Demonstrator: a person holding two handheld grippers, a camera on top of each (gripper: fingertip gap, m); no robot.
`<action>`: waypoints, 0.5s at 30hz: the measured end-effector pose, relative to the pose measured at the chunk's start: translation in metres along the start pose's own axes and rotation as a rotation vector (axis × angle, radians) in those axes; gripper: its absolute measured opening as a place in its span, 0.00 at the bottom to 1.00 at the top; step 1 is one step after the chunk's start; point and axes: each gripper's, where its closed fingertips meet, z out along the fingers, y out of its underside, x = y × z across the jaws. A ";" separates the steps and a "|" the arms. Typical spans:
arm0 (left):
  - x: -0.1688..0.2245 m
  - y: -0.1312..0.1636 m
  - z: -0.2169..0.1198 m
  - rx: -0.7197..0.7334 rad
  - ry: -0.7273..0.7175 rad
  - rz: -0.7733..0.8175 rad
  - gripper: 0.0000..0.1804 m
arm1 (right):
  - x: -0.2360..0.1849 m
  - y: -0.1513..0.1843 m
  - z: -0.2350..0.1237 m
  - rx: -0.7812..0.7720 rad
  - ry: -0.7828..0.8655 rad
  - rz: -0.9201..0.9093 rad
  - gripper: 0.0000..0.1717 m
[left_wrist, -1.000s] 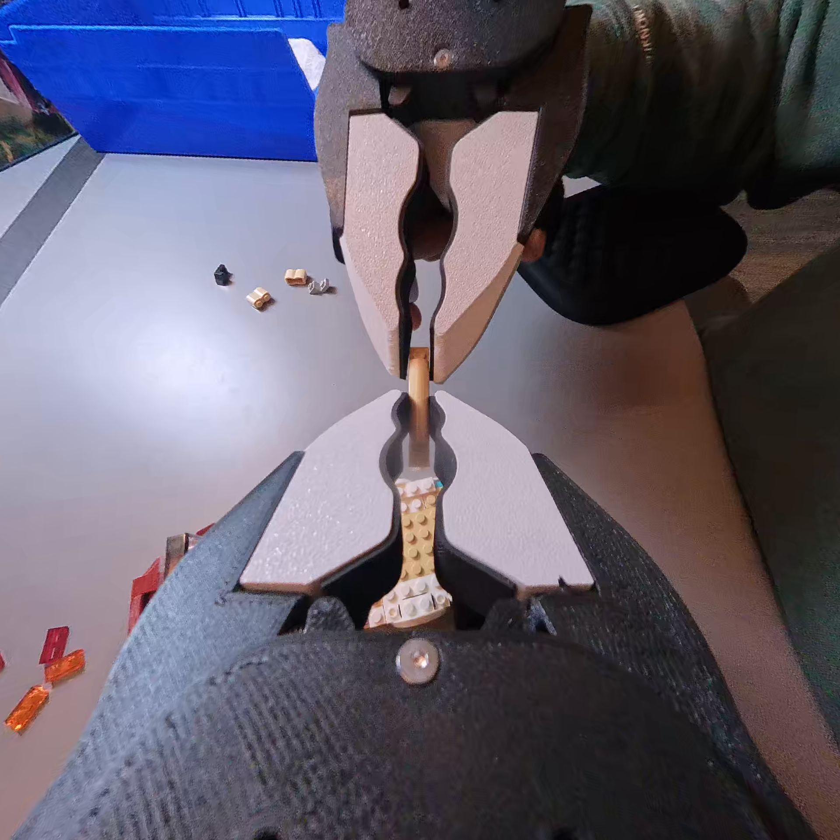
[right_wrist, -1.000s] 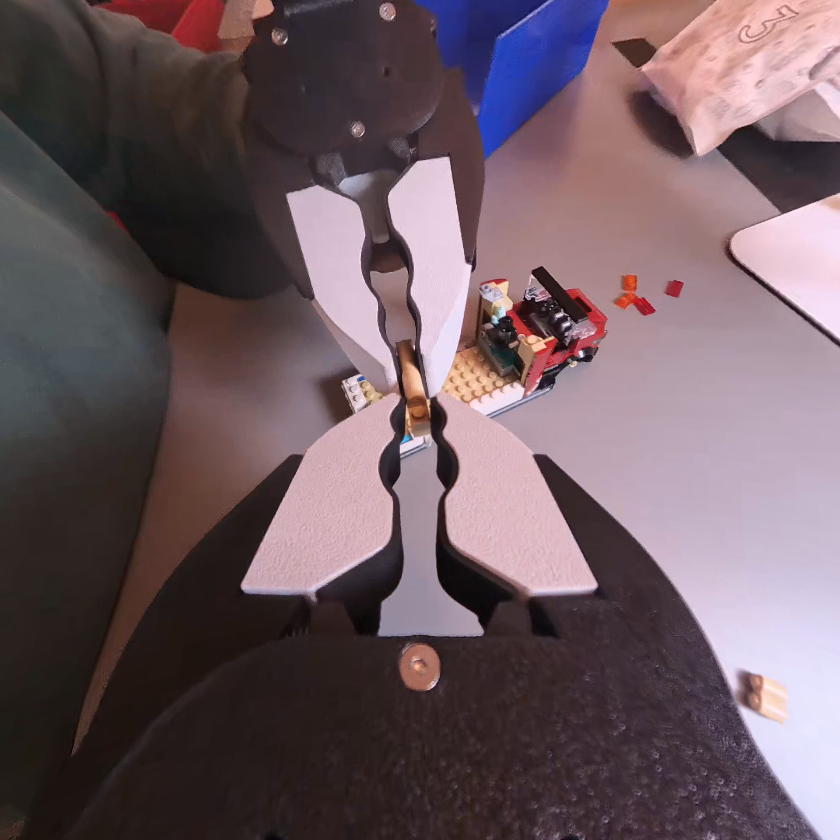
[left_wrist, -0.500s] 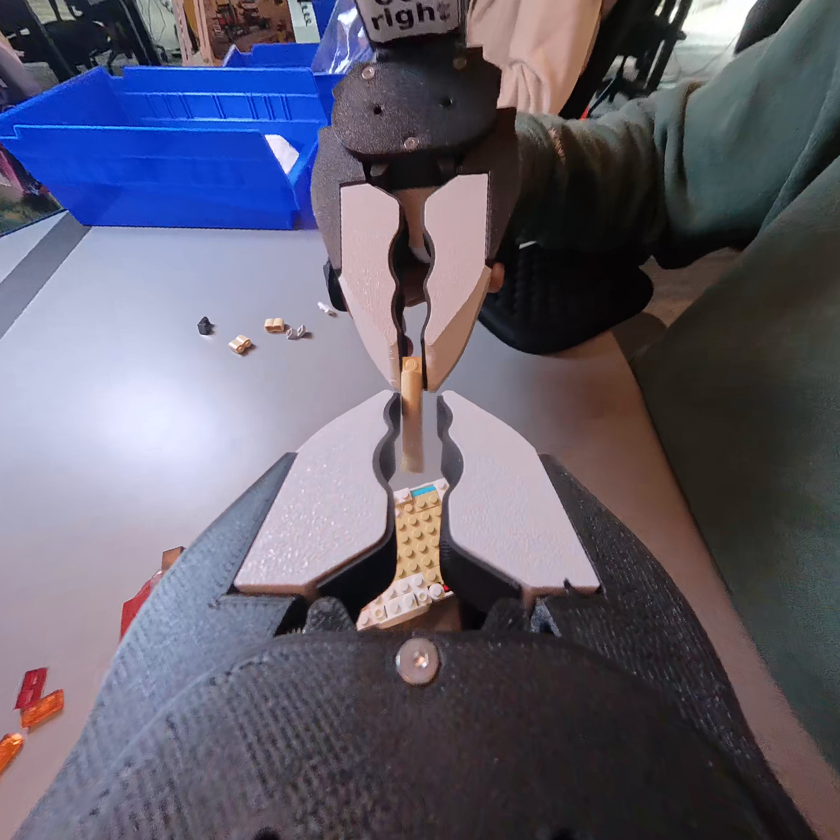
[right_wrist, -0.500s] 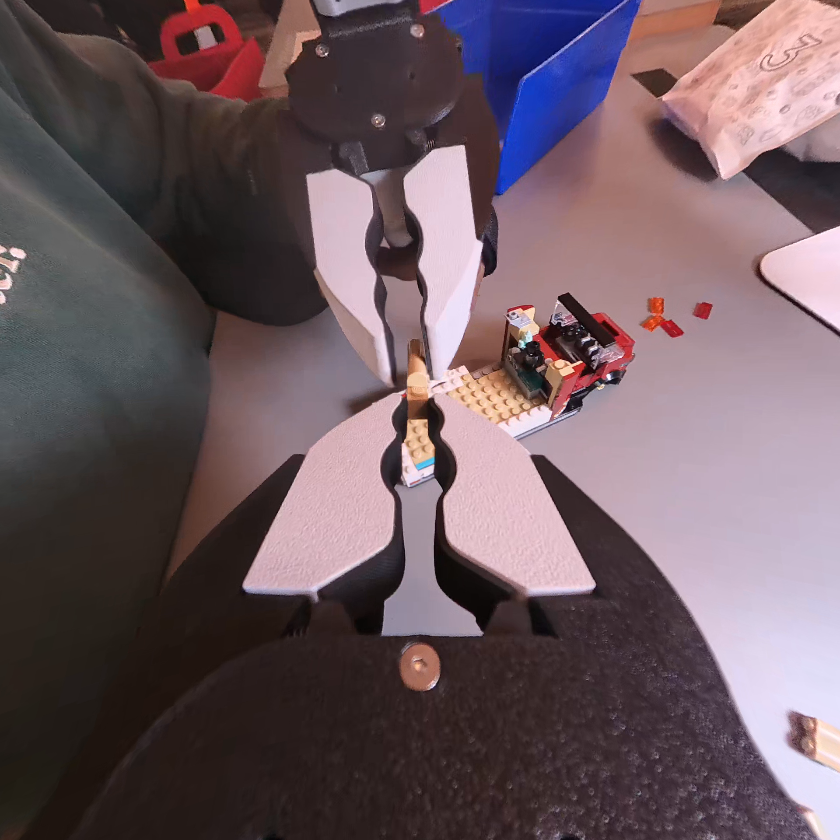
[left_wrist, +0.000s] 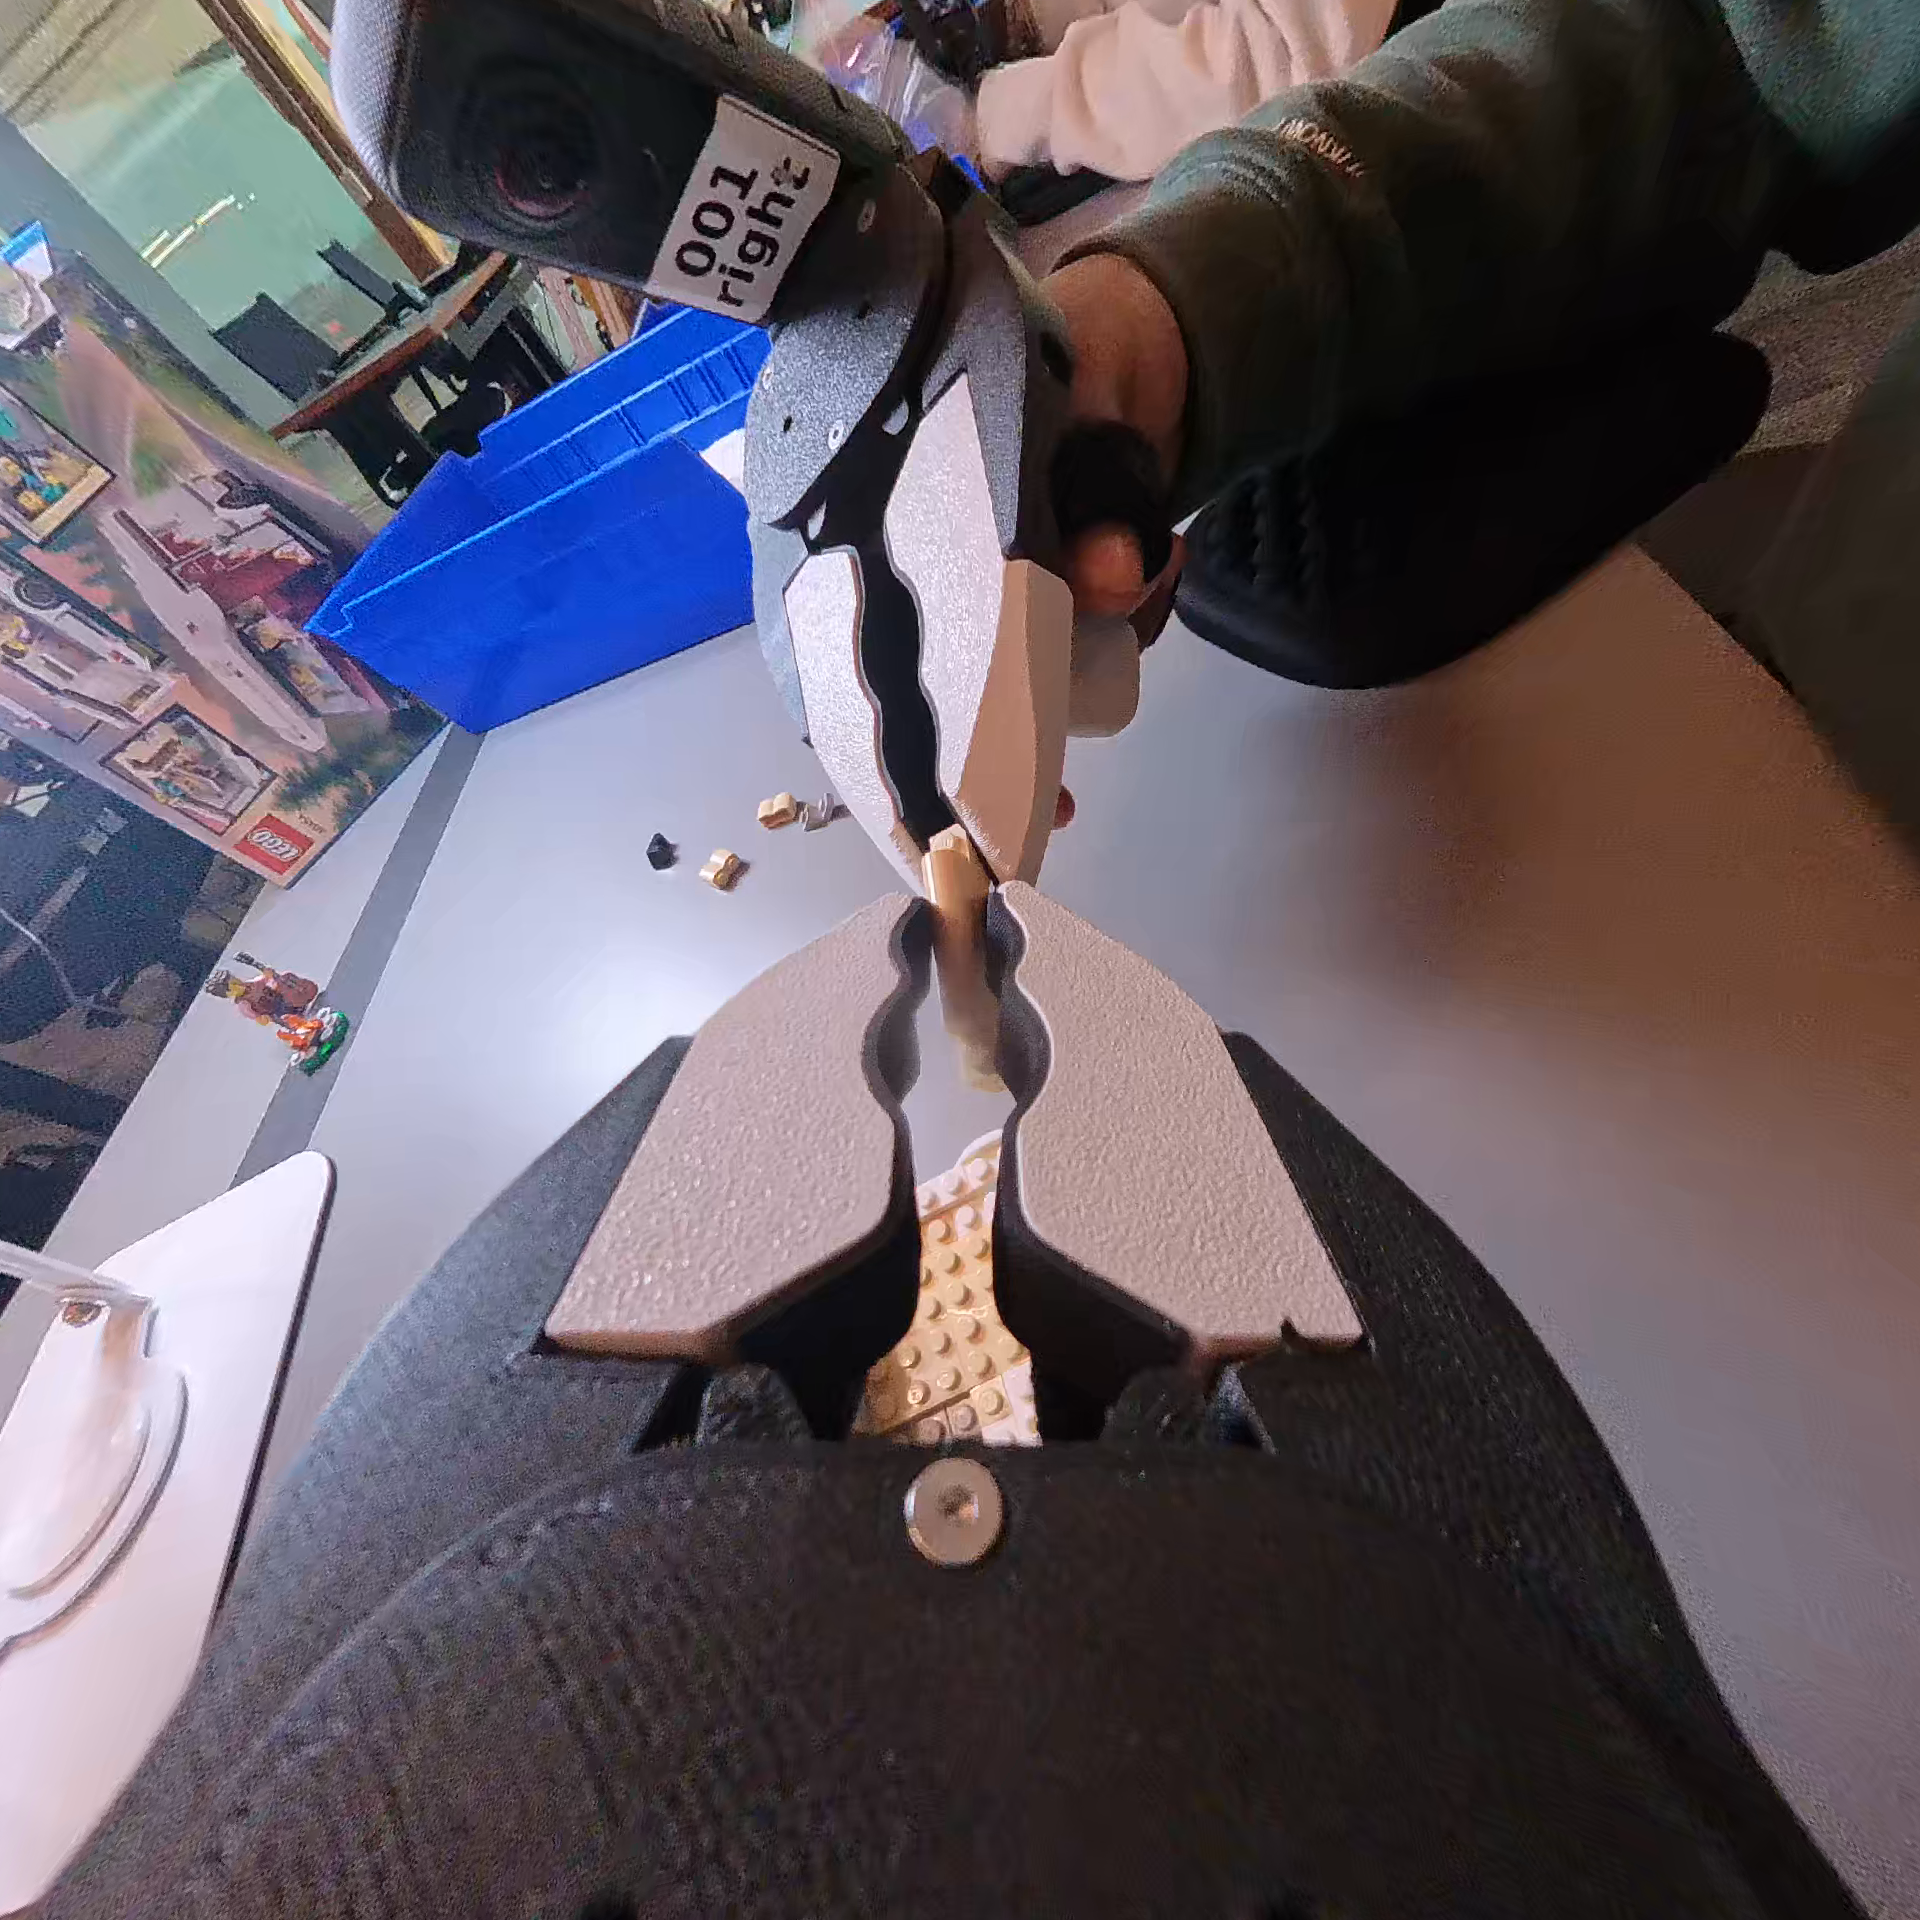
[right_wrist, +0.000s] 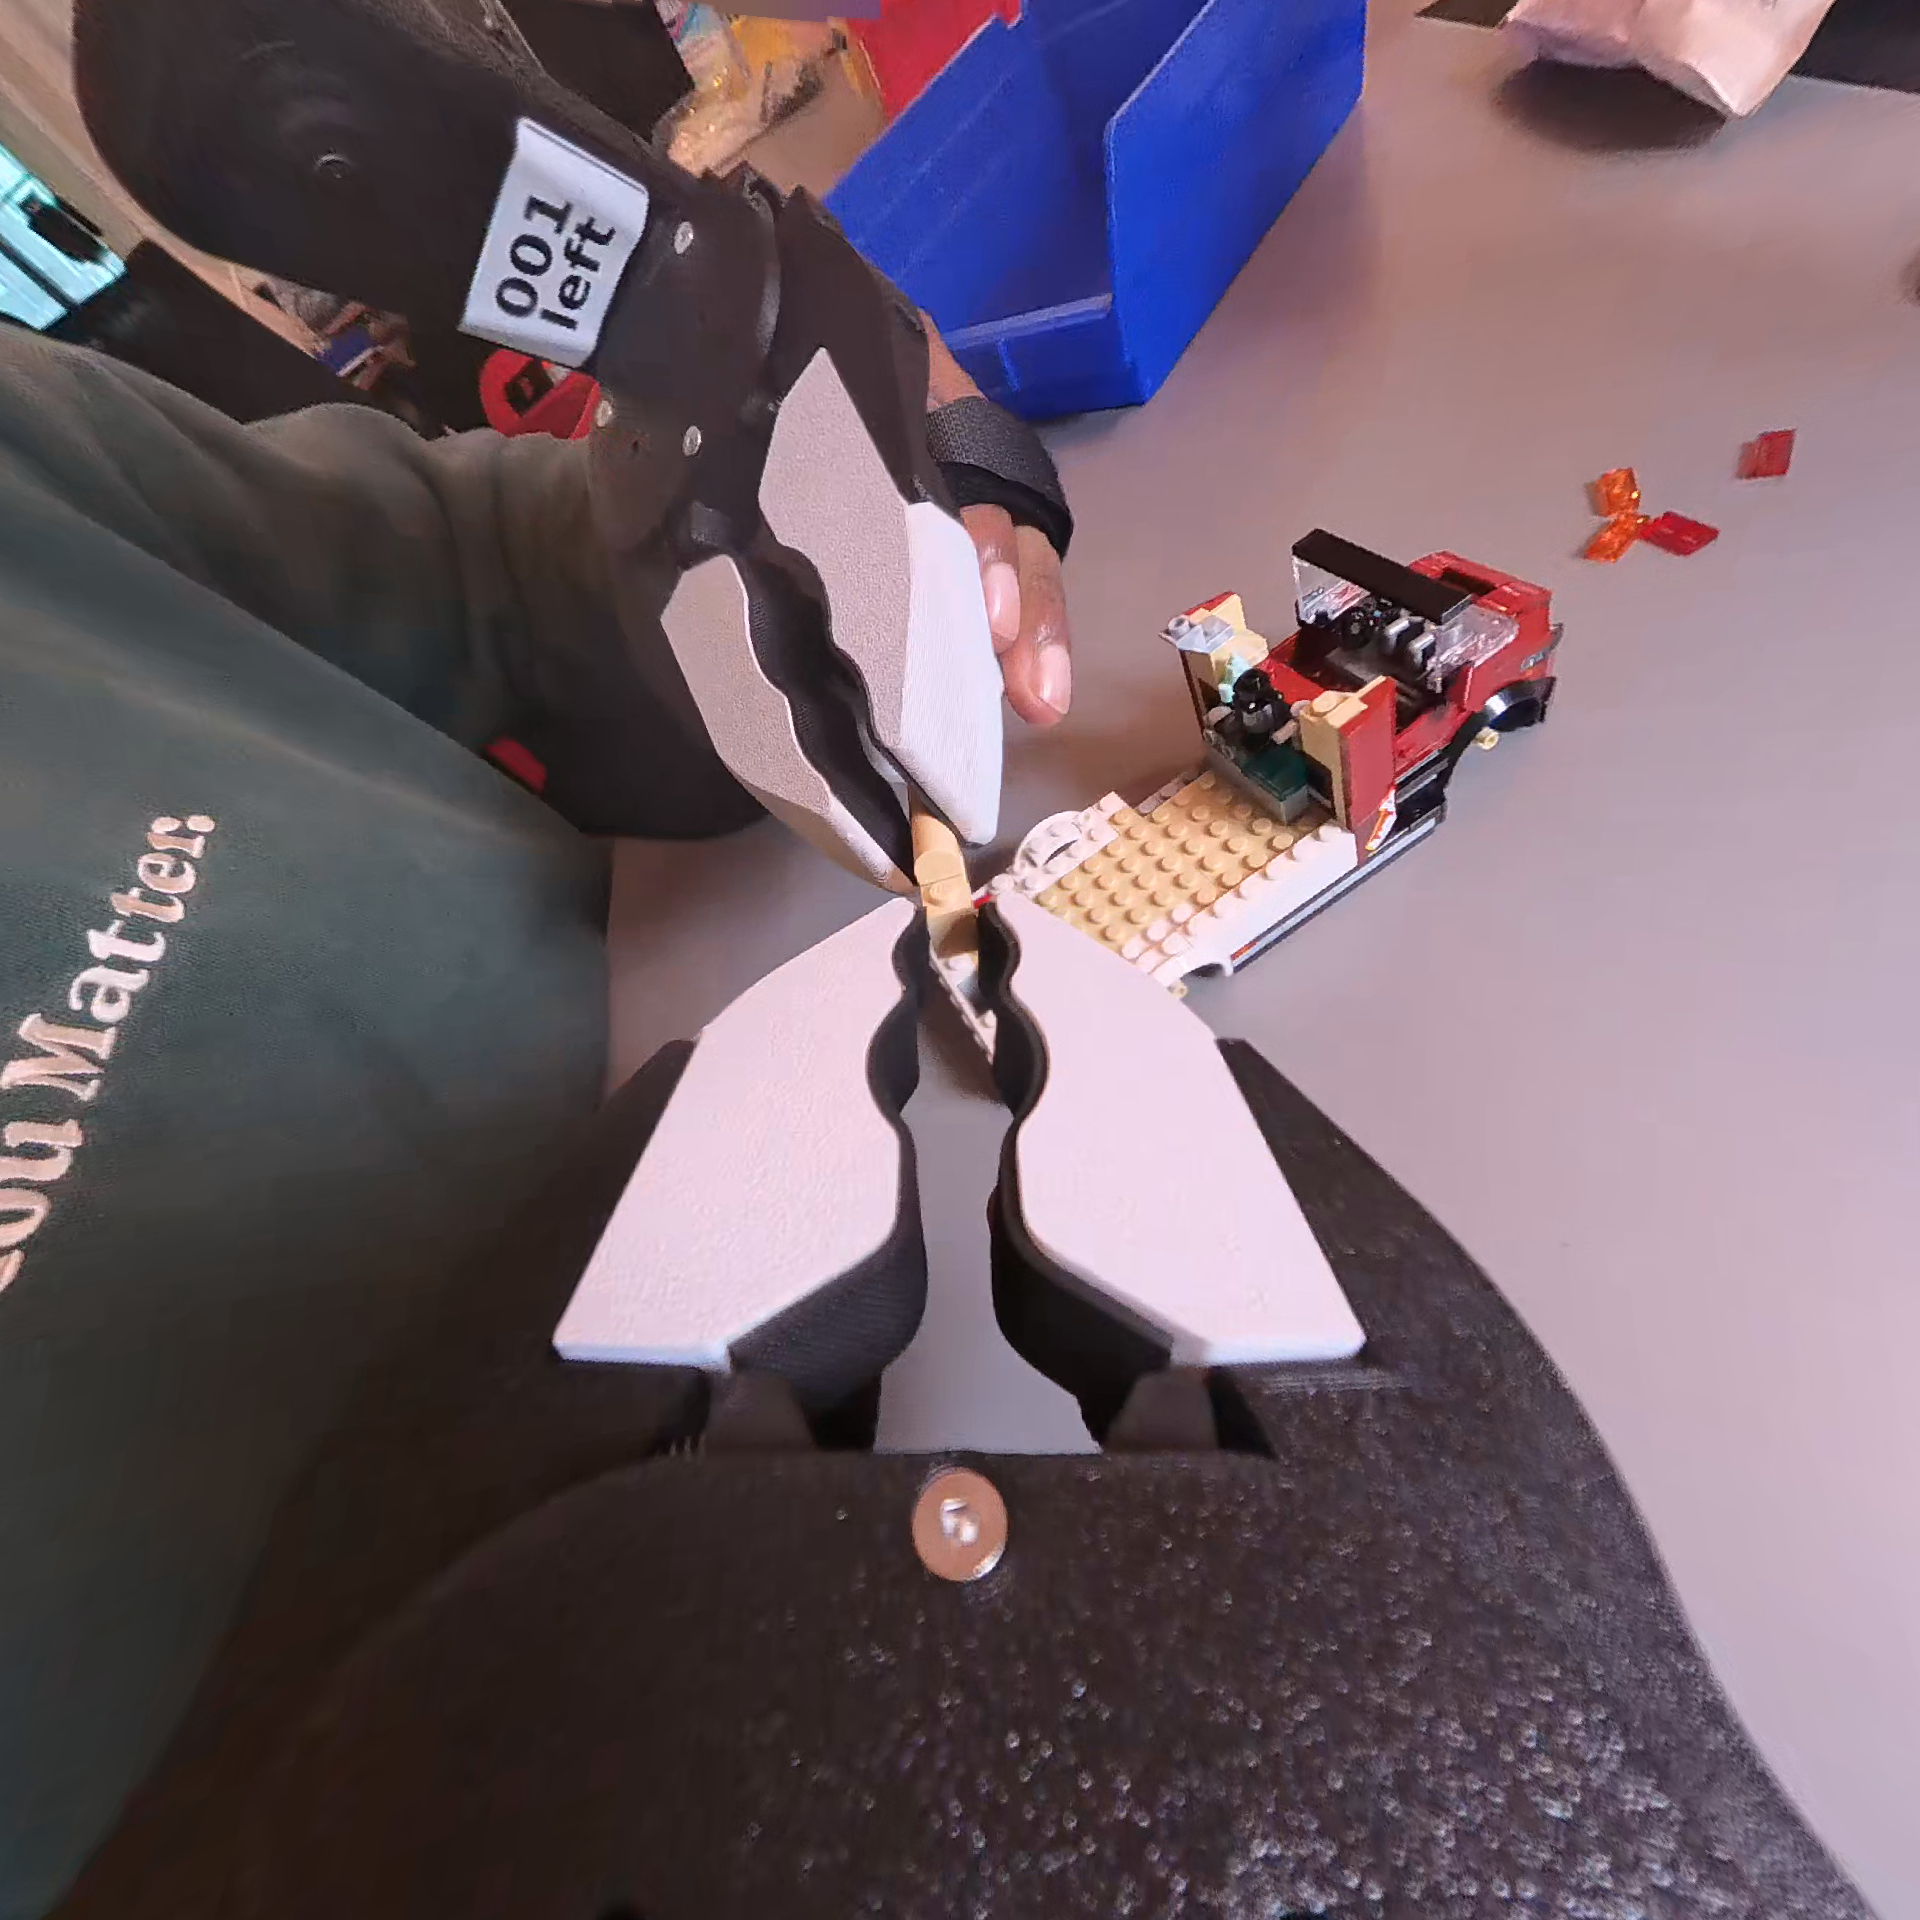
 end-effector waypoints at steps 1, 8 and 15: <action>0.001 -0.001 0.000 0.016 0.009 -0.017 0.06 | 0.000 0.001 0.000 -0.001 0.000 0.004 0.05; 0.009 0.000 0.001 0.083 0.150 -0.256 0.05 | -0.003 0.008 0.001 -0.049 0.038 -0.131 0.05; 0.022 0.000 -0.003 0.088 0.377 -0.579 0.05 | -0.010 0.016 0.007 -0.130 0.073 -0.308 0.05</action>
